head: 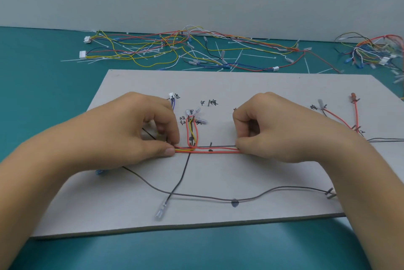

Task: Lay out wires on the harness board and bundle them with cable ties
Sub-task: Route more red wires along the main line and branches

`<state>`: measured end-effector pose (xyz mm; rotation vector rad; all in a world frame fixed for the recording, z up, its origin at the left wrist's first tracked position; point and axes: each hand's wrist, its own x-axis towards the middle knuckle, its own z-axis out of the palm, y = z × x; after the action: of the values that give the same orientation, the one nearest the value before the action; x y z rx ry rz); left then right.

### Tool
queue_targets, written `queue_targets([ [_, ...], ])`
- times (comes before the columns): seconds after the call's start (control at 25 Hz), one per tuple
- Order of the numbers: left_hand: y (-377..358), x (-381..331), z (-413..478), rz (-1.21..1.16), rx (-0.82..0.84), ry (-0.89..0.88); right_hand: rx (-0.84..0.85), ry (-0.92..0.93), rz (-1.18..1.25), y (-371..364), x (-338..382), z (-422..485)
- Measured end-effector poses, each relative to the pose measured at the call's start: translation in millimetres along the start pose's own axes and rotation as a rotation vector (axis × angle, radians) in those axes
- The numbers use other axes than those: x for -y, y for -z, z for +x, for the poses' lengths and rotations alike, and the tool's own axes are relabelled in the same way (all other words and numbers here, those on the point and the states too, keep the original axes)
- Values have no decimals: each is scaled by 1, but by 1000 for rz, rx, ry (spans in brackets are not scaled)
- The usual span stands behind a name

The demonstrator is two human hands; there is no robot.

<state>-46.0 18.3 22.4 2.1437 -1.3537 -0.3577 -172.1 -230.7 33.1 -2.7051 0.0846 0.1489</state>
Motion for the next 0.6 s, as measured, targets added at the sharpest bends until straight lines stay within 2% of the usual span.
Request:
queue_targets([
  [0.12, 8, 5, -3, 32, -86, 1, -19, 38, 0, -2, 0, 0],
  [0.32, 5, 9, -1, 15, -23, -72, -26, 53, 39, -3, -2, 1],
  [0.6, 8, 11, 0, 10, -1, -56, -64, 69, -9, -2, -1, 1],
])
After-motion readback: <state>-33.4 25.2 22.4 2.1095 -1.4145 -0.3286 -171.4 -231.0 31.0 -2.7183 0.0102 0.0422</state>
